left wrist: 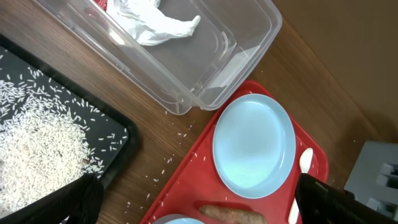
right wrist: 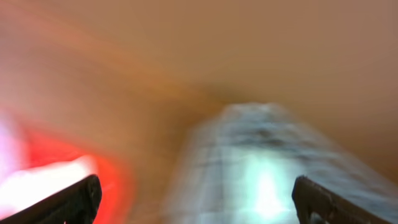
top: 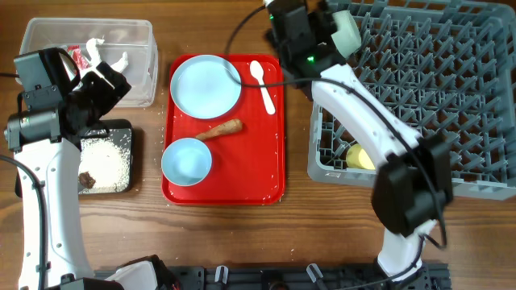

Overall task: Sort waste into correct bins and load items into the dishwasher rack
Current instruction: 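Grasp the light-blue bowl with right gripper and place it in the rack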

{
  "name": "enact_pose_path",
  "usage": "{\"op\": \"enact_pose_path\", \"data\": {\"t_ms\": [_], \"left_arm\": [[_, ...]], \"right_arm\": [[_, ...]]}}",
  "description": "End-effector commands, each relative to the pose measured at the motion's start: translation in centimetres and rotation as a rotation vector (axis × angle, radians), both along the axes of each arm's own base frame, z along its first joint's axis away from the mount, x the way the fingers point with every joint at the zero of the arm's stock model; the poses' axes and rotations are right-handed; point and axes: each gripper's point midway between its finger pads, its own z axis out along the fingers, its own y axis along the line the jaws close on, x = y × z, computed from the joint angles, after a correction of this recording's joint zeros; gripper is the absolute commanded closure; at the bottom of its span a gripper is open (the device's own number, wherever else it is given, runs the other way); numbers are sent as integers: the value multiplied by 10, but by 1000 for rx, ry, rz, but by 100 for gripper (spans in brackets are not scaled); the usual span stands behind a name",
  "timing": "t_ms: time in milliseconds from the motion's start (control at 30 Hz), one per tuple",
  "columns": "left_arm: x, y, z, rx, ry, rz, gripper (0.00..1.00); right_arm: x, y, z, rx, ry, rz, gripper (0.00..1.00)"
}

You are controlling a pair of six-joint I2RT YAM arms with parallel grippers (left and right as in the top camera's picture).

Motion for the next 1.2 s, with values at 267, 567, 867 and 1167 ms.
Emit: {"op": "enact_pose_path", "data": {"t_ms": [267, 567, 867, 1167], "left_arm": [[0, 4, 6, 8, -17, 12, 0], [0, 4, 6, 8, -17, 12, 0], [0, 4, 6, 8, -17, 12, 0], [0, 4, 6, 8, -17, 12, 0]], "right_arm": [[-201, 158, -117, 619, 863, -1, 22], [-228, 166, -188, 511, 1007, -126, 94], [-164, 78, -72, 469, 673, -232, 96], [-122, -228, 135, -555, -293, -946, 96]]}}
